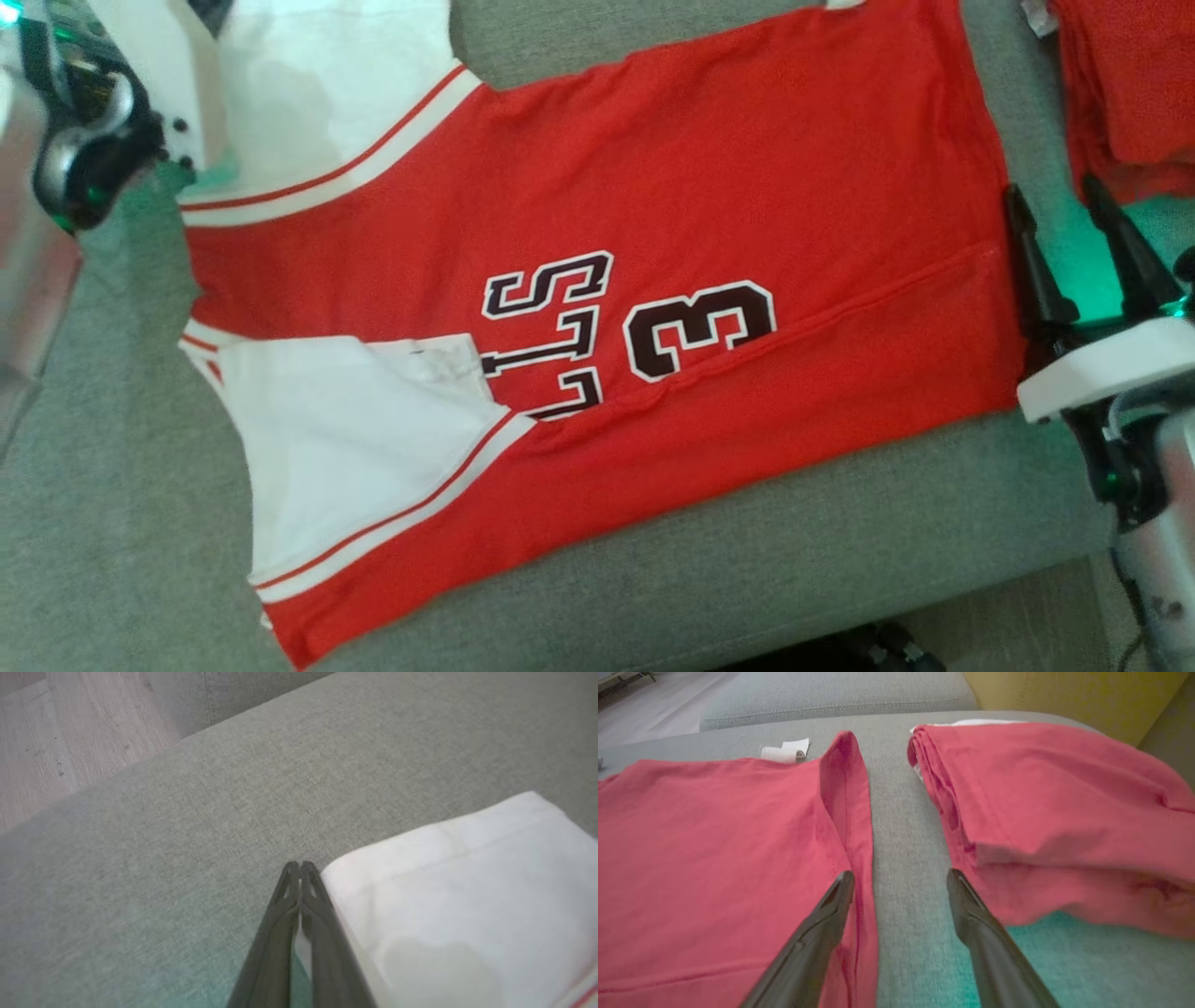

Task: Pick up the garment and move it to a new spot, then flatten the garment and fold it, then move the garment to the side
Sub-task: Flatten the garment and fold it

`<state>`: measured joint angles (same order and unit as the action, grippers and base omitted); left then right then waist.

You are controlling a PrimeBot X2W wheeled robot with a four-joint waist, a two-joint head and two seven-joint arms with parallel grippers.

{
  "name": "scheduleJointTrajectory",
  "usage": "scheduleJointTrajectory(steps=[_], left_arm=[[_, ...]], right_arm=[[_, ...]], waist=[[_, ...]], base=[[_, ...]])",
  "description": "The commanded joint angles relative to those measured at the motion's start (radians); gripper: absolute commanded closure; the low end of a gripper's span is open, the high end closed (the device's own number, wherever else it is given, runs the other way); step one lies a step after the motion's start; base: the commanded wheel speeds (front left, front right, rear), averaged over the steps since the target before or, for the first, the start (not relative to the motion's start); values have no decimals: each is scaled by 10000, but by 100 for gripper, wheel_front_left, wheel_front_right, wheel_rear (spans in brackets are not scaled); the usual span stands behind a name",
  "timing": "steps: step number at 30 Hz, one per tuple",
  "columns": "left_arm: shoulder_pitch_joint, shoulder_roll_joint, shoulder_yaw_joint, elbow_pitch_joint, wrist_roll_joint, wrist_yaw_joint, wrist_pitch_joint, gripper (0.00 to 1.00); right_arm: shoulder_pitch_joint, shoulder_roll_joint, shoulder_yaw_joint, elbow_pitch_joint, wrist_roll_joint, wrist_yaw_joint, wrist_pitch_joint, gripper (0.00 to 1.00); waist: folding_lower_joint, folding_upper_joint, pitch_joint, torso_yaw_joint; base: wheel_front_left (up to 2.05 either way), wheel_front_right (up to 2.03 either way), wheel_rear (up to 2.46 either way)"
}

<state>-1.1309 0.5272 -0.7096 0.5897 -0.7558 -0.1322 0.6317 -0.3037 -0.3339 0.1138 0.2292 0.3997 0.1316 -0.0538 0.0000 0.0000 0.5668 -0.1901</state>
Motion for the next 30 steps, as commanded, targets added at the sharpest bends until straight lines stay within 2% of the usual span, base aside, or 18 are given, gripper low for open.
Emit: scheduleJointTrajectory(steps=[1, 8, 14, 23, 30], left_arm=[[-340, 533, -60, -358, -97, 16, -139, 100], [-1041, 783, -1096, -987, -371, 16, -1550, 100], [-1452, 918, -1798, -1132, -583, 16, -2358, 100], [-1905, 818, -2668, -1022, -1038, 16, -2772, 100], [-2229, 638, -3245, -833, -1343, 16, -3071, 100]], right_arm=[[-54, -330, 19, -280, -90, -9, -22, 0], [-636, -531, 47, -309, -111, -9, 503, 0], [-1554, -529, 449, 227, 467, -9, 1803, 0], [-3704, -338, 870, 1652, 1660, -9, 3896, 0], [-4755, -352, 1216, 2711, 2061, -9, 4316, 0]], waist=[[0, 0, -125, 137], [0, 0, -559, 590], [0, 0, -728, 827], [0, 0, -672, 1110], [0, 0, -627, 1375]], base=[[0, 0, 0], [0, 0, 0], [0, 0, 0], [0, 0, 0], [0, 0, 0]])
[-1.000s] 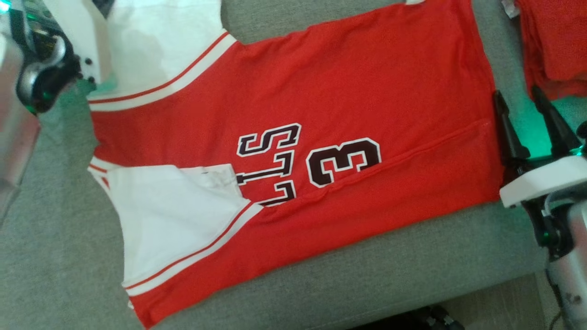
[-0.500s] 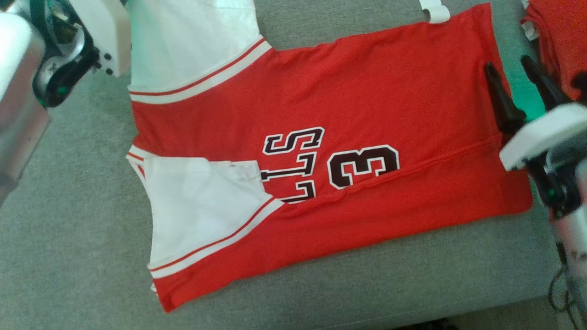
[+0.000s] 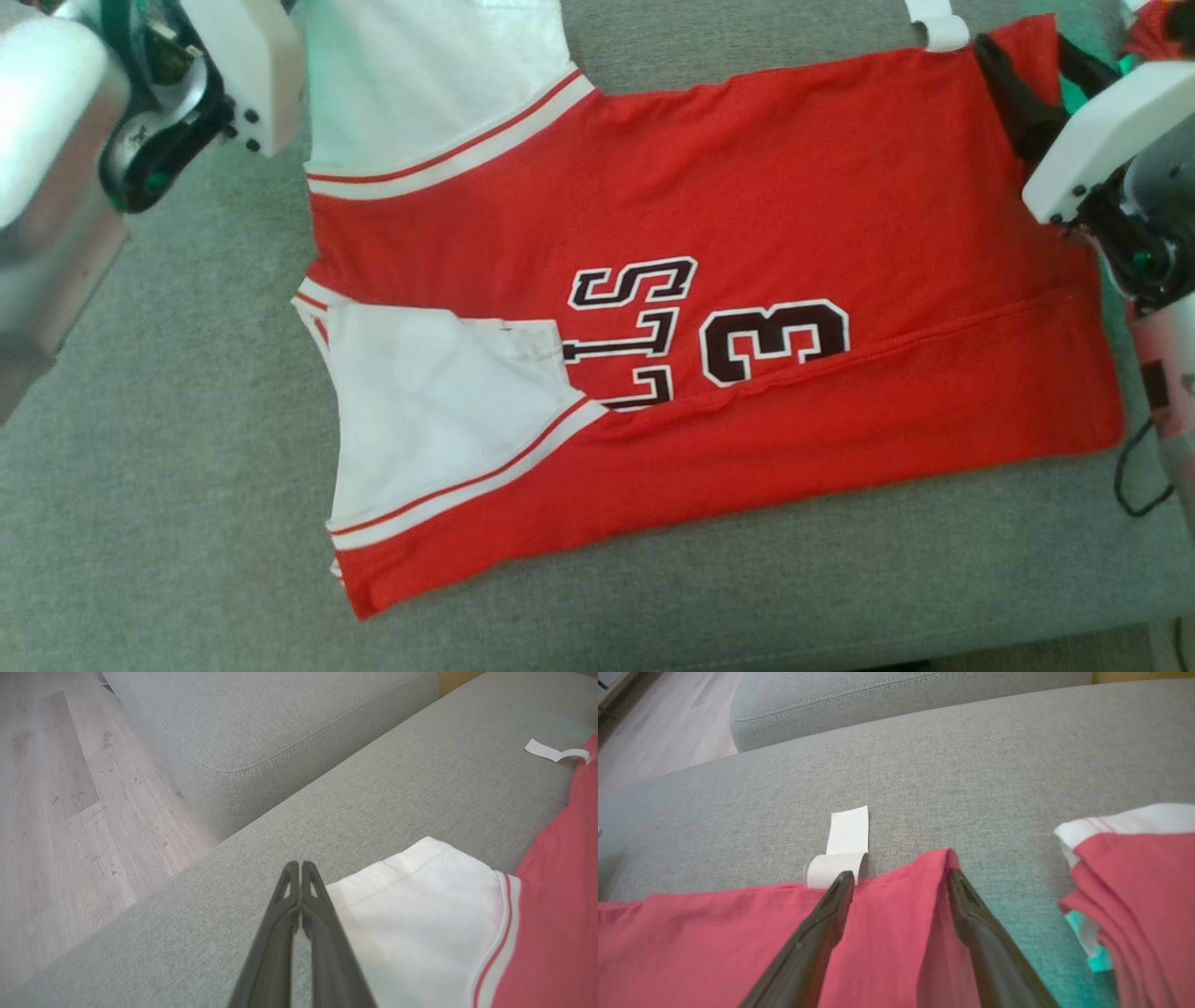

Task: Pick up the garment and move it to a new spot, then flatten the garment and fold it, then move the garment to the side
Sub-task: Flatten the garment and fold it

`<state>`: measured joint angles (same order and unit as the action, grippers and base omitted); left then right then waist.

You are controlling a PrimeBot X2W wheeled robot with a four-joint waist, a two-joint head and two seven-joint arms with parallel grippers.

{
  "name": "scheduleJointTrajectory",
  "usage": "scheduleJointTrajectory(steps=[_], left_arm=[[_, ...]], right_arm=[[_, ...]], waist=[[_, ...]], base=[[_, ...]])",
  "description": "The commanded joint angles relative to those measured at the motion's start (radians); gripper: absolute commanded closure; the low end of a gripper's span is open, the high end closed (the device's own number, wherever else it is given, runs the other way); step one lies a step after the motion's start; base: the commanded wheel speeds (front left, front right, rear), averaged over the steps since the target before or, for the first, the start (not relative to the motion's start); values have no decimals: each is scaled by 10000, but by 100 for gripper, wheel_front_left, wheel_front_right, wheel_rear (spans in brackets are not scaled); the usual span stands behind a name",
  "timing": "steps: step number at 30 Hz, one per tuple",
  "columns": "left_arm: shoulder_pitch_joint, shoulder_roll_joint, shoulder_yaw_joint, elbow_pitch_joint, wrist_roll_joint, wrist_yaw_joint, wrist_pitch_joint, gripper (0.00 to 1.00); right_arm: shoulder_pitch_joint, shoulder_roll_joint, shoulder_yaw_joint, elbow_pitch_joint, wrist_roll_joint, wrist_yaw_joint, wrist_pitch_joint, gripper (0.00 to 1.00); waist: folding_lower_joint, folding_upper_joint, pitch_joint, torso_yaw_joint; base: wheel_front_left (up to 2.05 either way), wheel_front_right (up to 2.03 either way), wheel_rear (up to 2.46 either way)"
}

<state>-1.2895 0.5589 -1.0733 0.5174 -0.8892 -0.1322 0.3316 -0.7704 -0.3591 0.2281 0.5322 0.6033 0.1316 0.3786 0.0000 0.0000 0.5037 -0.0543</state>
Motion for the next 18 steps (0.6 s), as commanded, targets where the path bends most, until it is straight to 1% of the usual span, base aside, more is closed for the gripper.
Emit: scheduleJointTrajectory(steps=[1, 2, 3, 5, 6, 8, 9, 10, 11, 14, 18], left_arm=[[-685, 302, 313, -81, -45, 16, -120, 100], [-720, 288, 235, -50, -81, 16, -176, 100], [-748, 276, 157, -19, -116, 16, -227, 100], [-804, 261, -6, 43, -187, 16, -331, 100], [-836, 255, -97, 67, -211, 16, -381, 100], [-912, 259, -273, 102, -208, 16, -552, 100], [-964, 270, -353, 129, -158, 16, -689, 100], [-1028, 289, -447, 171, -75, 16, -831, 100], [-1072, 299, -532, 230, -32, 16, -949, 100], [-1252, 328, -736, 436, 155, 16, -1407, 100], [-1502, 261, -751, 931, 436, 16, -2350, 100]], right_arm=[[-188, -112, 117, -200, 15, -9, -57, 0], [-270, -117, 156, -85, 17, -9, -101, 3], [-334, -123, 205, 15, 25, -9, -134, 12], [-458, -147, 322, 197, 52, -9, -178, 35], [-528, -188, 381, 284, 41, -9, -215, 42], [-656, -232, 448, 452, 67, -9, -328, 62], [-711, -252, 478, 533, 82, -9, -380, 68], [-772, -276, 485, 609, 76, -9, -478, 80], [-830, -293, 491, 688, 60, -9, -583, 100], [-1001, -295, 502, 870, 121, -9, -893, 100], [-1247, -315, 484, 1036, 312, -9, -1343, 100]], waist=[[0, 0, 5, 46], [0, 0, 3, 72], [0, 0, -1, 94], [0, 0, -10, 128], [0, 0, -16, 143], [0, 0, -35, 165], [0, 0, -44, 174], [0, 0, -53, 178], [0, 0, -65, 182], [0, 0, -89, 182], [0, 0, -126, 185]], base=[[0, 0, 0], [0, 0, 0], [0, 0, 0], [0, 0, 0], [0, 0, 0], [0, 0, 0], [0, 0, 0], [0, 0, 0], [0, 0, 0], [0, 0, 0], [0, 0, 0]])
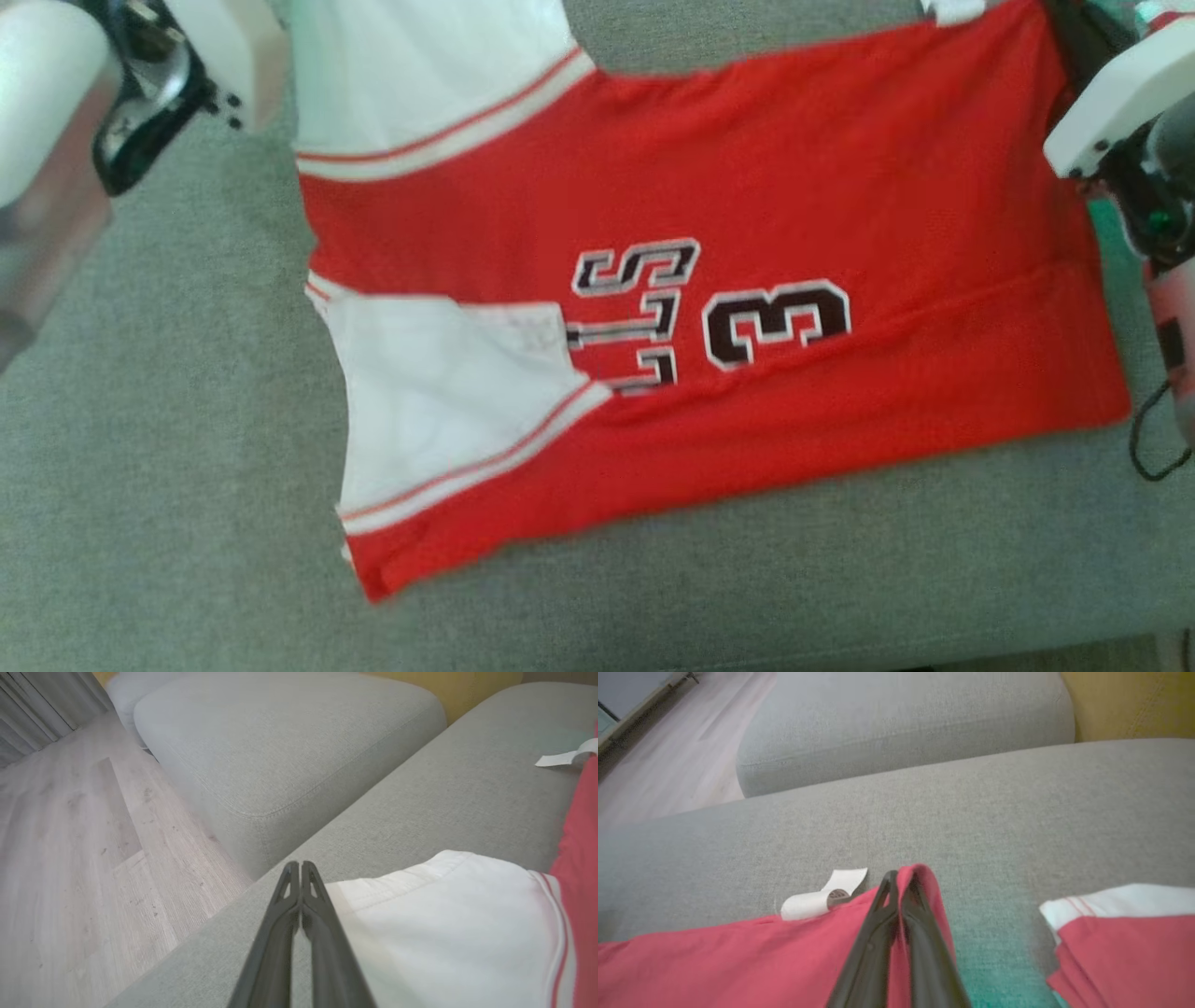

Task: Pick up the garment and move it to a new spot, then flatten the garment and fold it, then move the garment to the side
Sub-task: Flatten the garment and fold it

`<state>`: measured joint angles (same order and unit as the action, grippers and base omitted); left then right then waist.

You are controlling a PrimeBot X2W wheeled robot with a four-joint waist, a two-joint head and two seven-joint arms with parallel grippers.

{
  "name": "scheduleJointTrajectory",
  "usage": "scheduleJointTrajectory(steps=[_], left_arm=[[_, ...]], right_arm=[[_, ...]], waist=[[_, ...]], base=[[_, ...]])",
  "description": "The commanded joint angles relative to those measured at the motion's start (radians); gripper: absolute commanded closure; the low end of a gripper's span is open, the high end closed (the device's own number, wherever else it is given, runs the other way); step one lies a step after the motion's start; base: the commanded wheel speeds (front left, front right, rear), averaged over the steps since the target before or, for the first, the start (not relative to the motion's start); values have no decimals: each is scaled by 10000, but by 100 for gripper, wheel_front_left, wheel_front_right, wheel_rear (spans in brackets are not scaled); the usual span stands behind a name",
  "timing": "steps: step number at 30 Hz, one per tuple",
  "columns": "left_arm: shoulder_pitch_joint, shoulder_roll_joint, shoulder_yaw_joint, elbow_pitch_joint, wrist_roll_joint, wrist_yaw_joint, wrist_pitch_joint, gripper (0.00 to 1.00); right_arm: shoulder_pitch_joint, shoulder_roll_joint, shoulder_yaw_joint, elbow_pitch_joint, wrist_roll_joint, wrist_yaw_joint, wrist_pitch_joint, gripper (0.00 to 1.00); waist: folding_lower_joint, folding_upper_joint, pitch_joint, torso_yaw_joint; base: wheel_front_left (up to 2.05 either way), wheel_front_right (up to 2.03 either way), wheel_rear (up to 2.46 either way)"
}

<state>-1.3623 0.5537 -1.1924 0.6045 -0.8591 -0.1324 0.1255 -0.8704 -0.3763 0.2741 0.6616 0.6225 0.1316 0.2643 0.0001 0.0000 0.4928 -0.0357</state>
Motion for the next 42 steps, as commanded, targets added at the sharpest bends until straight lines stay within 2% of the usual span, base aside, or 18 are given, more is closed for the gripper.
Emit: scheduleJointTrajectory(steps=[1, 8, 15, 19, 24, 28, 33, 42], left_arm=[[-832, 283, 421, 196, 202, 17, -497, 100], [-1349, 77, 583, 1111, 655, 56, -1967, 100], [-1051, -140, 452, 1477, 444, 32, -2545, 100], [-503, 38, 279, 1176, 273, 24, -2820, 100], [369, 520, 173, 383, 110, 108, -3135, 100], [1204, 954, 150, -699, -51, 507, -3274, 100], [2315, 1516, 90, -2395, -313, 1299, -3253, 100], [4332, 2508, 95, -4746, -980, 2699, -3431, 100]], right_arm=[[-310, -143, 13, -221, 189, -9, -306, 100], [-606, -274, 121, -242, 691, -9, -758, 100], [-213, -642, 428, -521, 1484, -9, -948, 100], [301, -951, 654, -799, 1955, -9, -991, 100], [993, -1316, 764, -1067, 2352, -9, -1161, 100], [1671, -1650, 776, -1423, 2652, -9, -1342, 100], [2558, -2056, 654, -1852, 3004, -9, -1629, 100], [3937, -2180, 441, -2546, 3273, -9, -2021, 100]], waist=[[-1, 0, -34, -3], [-1, 0, -161, 36], [-1, 0, -476, 217], [-1, 0, -717, 371], [-1, 0, -1042, 519], [-1, 0, -1267, 673], [-1, 0, -1509, 866], [-1, 0, -1681, 964]], base=[[0, 0, 0], [0, 0, 0], [0, 0, 0], [0, 0, 0], [0, 0, 0], [0, 0, 0], [0, 0, 0], [0, 0, 0]])
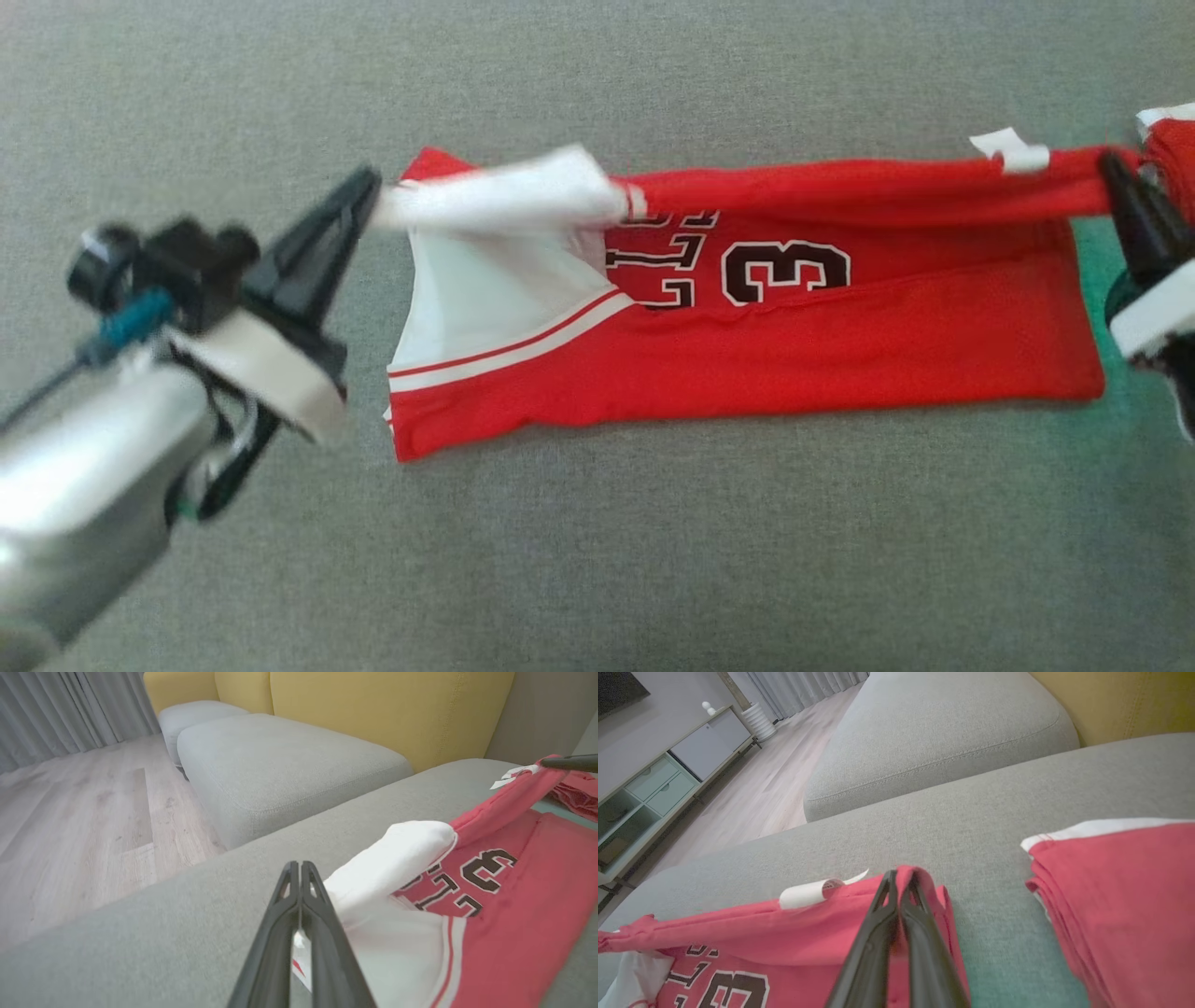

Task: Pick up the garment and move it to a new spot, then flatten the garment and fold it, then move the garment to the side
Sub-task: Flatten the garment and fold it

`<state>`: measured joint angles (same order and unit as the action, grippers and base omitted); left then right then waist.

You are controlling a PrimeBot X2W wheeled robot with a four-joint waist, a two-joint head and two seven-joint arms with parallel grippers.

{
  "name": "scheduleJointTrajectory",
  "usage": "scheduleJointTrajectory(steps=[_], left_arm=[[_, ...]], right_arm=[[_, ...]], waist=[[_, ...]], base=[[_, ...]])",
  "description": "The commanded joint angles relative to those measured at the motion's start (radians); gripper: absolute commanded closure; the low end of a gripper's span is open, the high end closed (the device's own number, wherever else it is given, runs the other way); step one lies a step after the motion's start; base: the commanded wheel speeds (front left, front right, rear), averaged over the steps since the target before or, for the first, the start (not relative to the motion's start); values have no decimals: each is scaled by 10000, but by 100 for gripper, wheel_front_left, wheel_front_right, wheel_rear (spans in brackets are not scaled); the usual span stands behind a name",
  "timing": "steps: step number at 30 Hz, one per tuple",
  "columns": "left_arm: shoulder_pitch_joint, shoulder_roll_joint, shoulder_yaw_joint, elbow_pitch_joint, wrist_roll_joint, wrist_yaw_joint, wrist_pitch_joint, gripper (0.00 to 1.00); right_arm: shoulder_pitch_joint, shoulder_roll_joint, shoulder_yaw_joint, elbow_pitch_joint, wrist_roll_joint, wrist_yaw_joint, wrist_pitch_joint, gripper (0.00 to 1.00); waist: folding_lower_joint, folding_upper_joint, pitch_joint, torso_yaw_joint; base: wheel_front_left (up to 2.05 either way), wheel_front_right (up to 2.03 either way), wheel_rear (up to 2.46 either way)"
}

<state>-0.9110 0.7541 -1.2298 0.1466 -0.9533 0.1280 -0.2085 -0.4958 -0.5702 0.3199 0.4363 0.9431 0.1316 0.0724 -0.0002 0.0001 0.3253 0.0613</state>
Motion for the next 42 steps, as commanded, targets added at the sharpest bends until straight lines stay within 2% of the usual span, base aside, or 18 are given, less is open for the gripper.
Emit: scheduleJointTrajectory(steps=[1, 5, 10, 16, 18, 19, 20, 21, 22, 23, 24, 25, 28, 33, 37, 42], left_arm=[[40, 558, 497, -323, -138, 232, -140, 100], [1044, 766, 642, -1072, -458, 808, -358, 100], [1678, 863, 746, -1559, -525, 1152, -450, 100], [2279, 678, 762, -1643, -494, 1301, -499, 100], [2399, 575, 609, -1539, -398, 1283, -500, 100], [2451, 514, 534, -1458, -356, 1299, -494, 100], [2513, 432, 473, -1370, -354, 1307, -486, 100], [2565, 345, 441, -1268, -345, 1328, -488, 100], [2602, 268, 401, -1153, -286, 1351, -491, 100], [2646, 184, 371, -1045, -235, 1363, -495, 91], [2704, 94, 354, -952, -195, 1379, -499, 51], [2763, 9, 392, -866, -113, 1492, -506, 0], [3145, -344, 755, -840, 63, 1899, -524, 0], [4470, -1471, 2559, -1196, 1010, 2844, -529, 0], [5753, -2463, 4017, -1443, 2369, 3418, -530, 0], [7055, -3432, 5015, -1589, 4041, 3832, -531, 0]], right_arm=[[336, -217, -45, -346, 55, -9, -143, 100], [1044, -83, -261, -438, -97, -9, -299, 100], [1561, -27, -426, -566, -210, -9, -305, 100], [2049, 157, -540, -678, -477, -9, -225, 100], [2112, 233, -550, -699, -607, -9, -195, 88], [2126, 271, -561, -701, -674, -9, -188, 78], [2140, 308, -570, -694, -742, -9, -185, 57], [2157, 337, -593, -651, -837, -9, -181, 1], [2170, 390, -663, -573, -934, -9, -206, 0], [2186, 455, -738, -512, -1043, -9, -270, 0], [2234, 528, -819, -462, -1129, -9, -325, 0], [2306, 591, -914, -423, -1200, -9, -387, 0], [2688, 745, -1253, -329, -1395, -9, -534, 0], [3569, 1157, -1979, -320, -1531, -9, -547, 0], [3978, 1581, -2586, -278, -1930, -9, -490, 0], [3920, 2118, -3301, -90, -2482, -9, -85, 0]], waist=[[2, -1, -18, -8], [2, -1, -90, -54], [2, -1, -86, -67], [2, -1, -17, -61], [2, -1, -12, -82], [2, -1, -14, -93], [2, -1, -26, -99], [2, -1, -47, -108], [2, -1, -79, -120], [2, -1, -128, -130], [2, -1, -189, -139], [2, -1, -256, -147], [2, -1, -514, -159], [2, -1, -1055, -125], [2, -1, -1529, -81], [2, -1, -1924, 245]], base=[[0, 0, 0], [0, 0, 0], [0, 0, 0], [0, 0, 0], [0, 0, 0], [0, 0, 0], [0, 0, 0], [0, 0, 0], [0, 0, 0], [0, 0, 0], [0, 0, 0], [0, 0, 0], [0, 0, 0], [0, 0, 0], [0, 0, 0], [0, 0, 0]])
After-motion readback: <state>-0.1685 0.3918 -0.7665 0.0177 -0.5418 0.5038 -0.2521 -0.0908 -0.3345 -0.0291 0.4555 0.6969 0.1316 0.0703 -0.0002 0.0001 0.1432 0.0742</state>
